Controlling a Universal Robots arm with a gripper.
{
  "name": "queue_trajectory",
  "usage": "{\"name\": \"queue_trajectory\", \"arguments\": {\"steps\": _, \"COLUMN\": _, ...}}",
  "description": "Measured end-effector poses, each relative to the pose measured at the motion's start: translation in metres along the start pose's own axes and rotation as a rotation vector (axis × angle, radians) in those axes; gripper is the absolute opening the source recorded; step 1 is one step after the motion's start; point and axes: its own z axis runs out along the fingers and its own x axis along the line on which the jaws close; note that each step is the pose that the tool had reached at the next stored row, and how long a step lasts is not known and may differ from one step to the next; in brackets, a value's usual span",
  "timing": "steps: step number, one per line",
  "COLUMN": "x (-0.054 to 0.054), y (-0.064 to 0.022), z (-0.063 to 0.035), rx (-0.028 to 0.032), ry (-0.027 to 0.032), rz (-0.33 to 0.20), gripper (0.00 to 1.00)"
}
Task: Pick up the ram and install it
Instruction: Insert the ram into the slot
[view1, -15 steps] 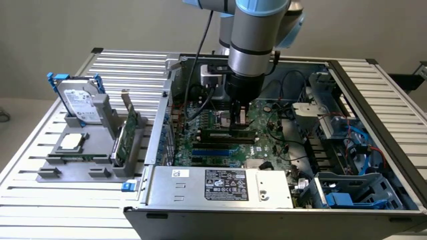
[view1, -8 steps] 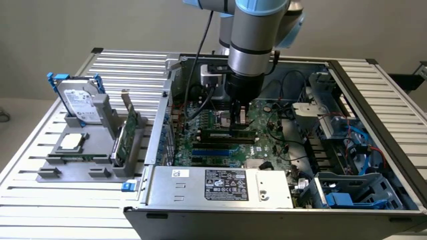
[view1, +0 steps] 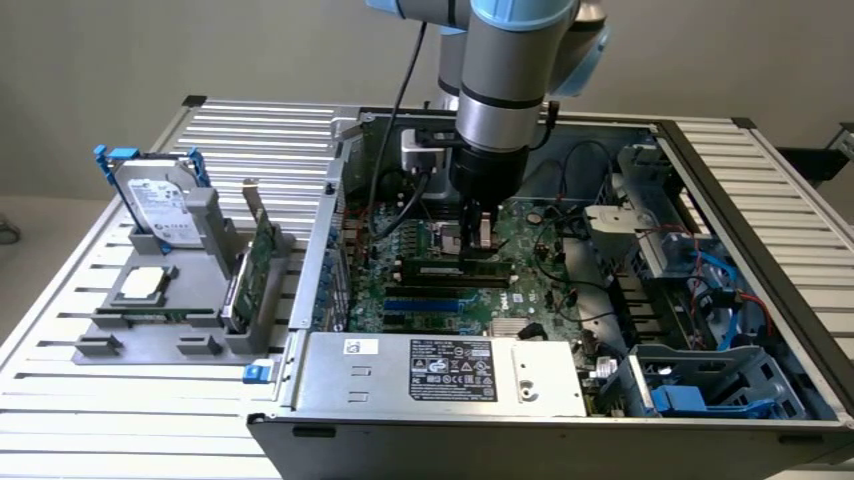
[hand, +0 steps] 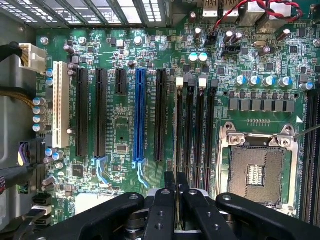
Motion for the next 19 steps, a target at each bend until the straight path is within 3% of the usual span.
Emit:
{"name": "queue_trajectory", "arguments": {"steps": 11, "x": -0.0018, "y": 0.0001, "z": 0.0003, "rx": 0.0015, "ry": 0.0025, "rz": 0.010, "gripper": 0.13}}
{"name": "queue_trajectory", "arguments": {"steps": 19, "x": -0.0020, "y": 0.0030, "z": 0.0004, "rx": 0.0096, "ry": 0.0022, "rz": 0.021, "gripper": 0.13}}
